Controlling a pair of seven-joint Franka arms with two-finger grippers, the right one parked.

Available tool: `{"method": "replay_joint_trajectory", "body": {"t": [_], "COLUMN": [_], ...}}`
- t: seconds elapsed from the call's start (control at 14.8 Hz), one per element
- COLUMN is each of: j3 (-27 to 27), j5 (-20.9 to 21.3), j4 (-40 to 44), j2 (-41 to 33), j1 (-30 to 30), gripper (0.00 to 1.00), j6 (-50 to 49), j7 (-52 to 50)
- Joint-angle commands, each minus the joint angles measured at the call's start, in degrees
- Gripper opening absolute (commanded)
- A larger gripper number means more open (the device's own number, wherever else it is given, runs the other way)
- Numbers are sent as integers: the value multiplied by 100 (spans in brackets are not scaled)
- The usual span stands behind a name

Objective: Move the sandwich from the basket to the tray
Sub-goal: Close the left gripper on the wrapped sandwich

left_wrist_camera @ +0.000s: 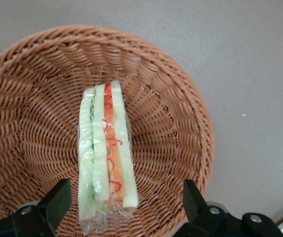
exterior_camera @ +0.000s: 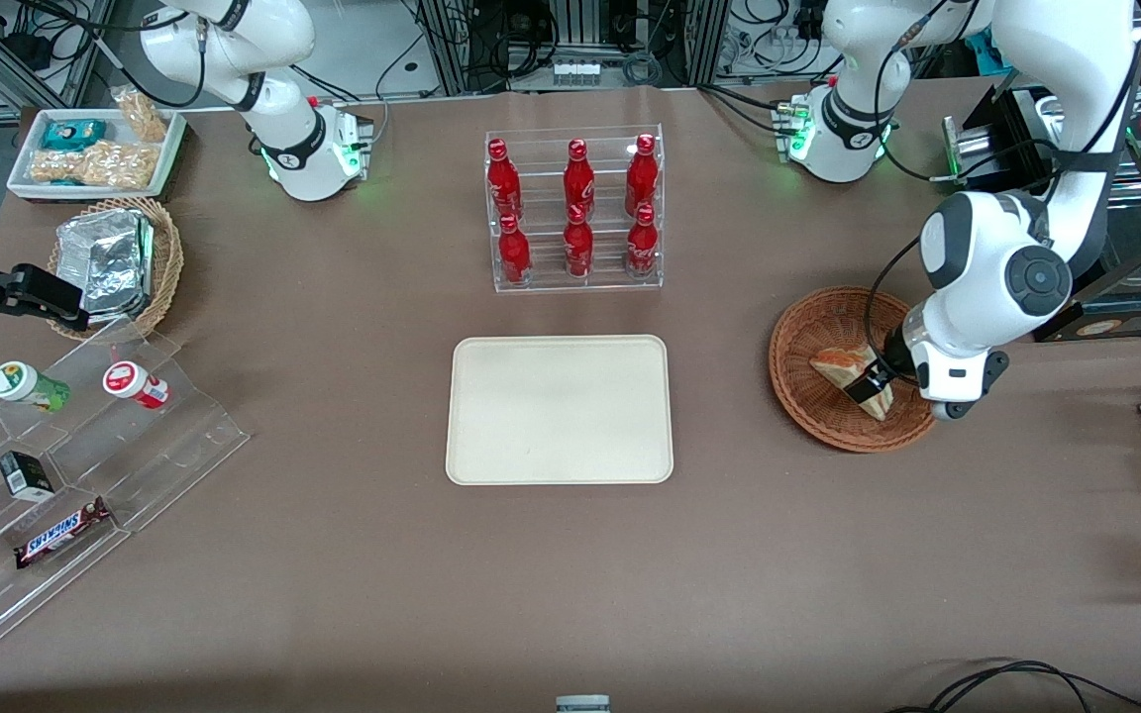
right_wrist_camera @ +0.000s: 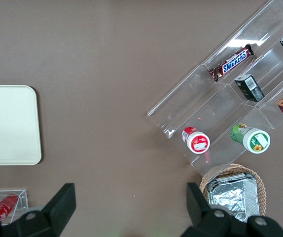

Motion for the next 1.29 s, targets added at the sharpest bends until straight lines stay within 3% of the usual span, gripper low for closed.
{"method": "replay_joint_trajectory", "body": {"t": [0.0, 0.27, 0.41, 0.54, 0.75, 1.02, 1.22], "j3": [4, 13, 13, 13, 13, 4, -249], "j5": [-65, -65, -65, -56, -12, 14, 32], "j4": [-176, -185, -228, -237, -194, -71, 367], "j2": [84, 347, 366, 305, 173, -713, -1014], "j1": [-14, -22, -22, -22, -14, -31, -521], "gripper": [100, 99, 50, 13, 8, 7, 9], "j6": [243, 322, 305, 261, -124, -1108, -1829], "j7": [-140, -430, -439, -422, -142, 228, 413]}}
